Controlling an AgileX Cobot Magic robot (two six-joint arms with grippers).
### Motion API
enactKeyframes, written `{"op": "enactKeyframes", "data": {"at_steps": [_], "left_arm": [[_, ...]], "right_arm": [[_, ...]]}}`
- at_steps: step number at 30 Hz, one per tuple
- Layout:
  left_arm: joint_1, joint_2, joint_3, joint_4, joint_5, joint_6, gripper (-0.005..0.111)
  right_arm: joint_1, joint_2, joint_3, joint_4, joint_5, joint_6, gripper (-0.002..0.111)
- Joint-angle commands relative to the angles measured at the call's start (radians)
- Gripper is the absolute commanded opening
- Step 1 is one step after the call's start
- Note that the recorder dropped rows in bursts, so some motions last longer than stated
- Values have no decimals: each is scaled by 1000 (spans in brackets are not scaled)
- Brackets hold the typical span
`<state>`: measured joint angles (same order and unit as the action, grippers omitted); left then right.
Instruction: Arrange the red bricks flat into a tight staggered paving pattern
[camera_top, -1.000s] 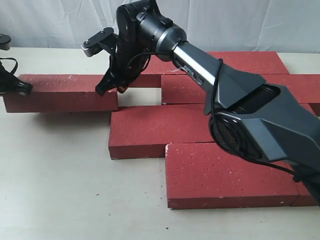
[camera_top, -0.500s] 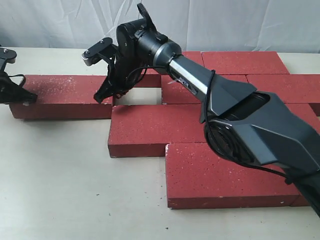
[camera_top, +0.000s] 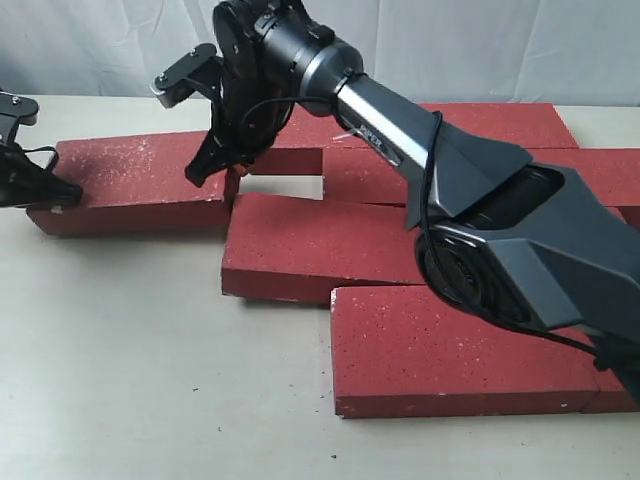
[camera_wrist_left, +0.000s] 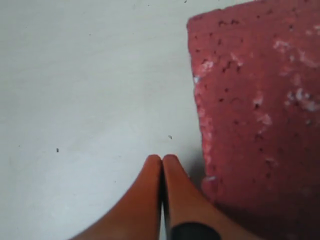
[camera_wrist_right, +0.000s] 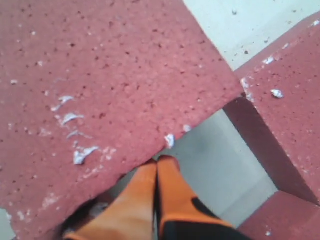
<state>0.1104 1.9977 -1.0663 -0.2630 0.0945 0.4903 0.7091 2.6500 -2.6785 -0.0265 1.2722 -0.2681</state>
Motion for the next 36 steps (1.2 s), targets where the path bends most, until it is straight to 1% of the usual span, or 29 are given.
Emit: {"op": "enactKeyframes", "data": {"at_steps": [1,3,5,11,16,25,30,36], "left_arm": [[-22,4,-1,-16,-15,-18,0],[-22,4,-1,-12,-17,-18,0],[-22,4,-1,13,-17,-18,0],[-10,4,-1,11,-35,-18,0],[16,4,-1,-18,-51,-18,0],[19,4,-1,-20,-49,-18,0],[19,4,-1,-20,-49,-18,0],[19,4,-1,-20,-51,-18,0]], "right_arm": [[-26,-2,-8,87,-51,17,-1],[-26,39,-8,139,-51,9,-1],[-21,82,-8,139,-51,9,-1],[-23,111,-8,45,-62,19,-1],[-23,71,-8,-40,-75,42,-1],[-23,-34,-8,-43,-51,5,-1],[-23,-13,-2,12,-51,0,-1],[-19,-41,69,150,-51,-26,-1]]}}
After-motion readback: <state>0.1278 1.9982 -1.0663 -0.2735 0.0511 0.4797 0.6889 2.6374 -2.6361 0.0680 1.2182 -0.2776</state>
